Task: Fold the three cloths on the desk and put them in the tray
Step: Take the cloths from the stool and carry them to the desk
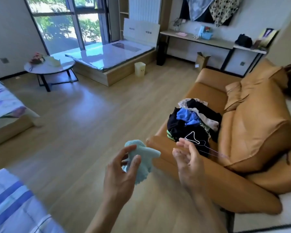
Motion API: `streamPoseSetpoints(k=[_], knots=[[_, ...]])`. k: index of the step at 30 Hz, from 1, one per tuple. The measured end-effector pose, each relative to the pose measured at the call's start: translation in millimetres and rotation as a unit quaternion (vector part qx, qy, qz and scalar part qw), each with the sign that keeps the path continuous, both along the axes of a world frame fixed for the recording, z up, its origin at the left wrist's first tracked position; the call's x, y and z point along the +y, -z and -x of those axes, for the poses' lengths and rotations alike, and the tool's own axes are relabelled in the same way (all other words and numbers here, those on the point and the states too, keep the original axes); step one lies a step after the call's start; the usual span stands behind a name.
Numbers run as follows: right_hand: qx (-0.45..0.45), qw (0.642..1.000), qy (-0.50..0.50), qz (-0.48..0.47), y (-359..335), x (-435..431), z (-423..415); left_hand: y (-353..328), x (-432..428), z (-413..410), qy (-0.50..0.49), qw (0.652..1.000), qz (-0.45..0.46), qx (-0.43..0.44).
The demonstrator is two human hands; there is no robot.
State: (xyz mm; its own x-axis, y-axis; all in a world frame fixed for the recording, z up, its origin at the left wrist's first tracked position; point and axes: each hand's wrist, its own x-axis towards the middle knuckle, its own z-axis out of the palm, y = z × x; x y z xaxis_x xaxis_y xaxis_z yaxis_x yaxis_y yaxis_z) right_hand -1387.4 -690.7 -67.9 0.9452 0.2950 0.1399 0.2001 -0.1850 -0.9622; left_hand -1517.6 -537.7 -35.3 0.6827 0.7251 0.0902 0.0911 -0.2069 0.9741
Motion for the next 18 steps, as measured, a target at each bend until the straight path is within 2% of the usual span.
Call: streamPoseSetpoints(k=[9,18], knots=[[-0.003,1.000,0.006,-0.028,-10,106,-142,-16,103,-140,0.000,0.999,-0.043,-0.008],[-0.005,0.998,-0.019,-0.062,0,283,-330,-23,250,-300,-0.028,0.998,-0.064,0.011]])
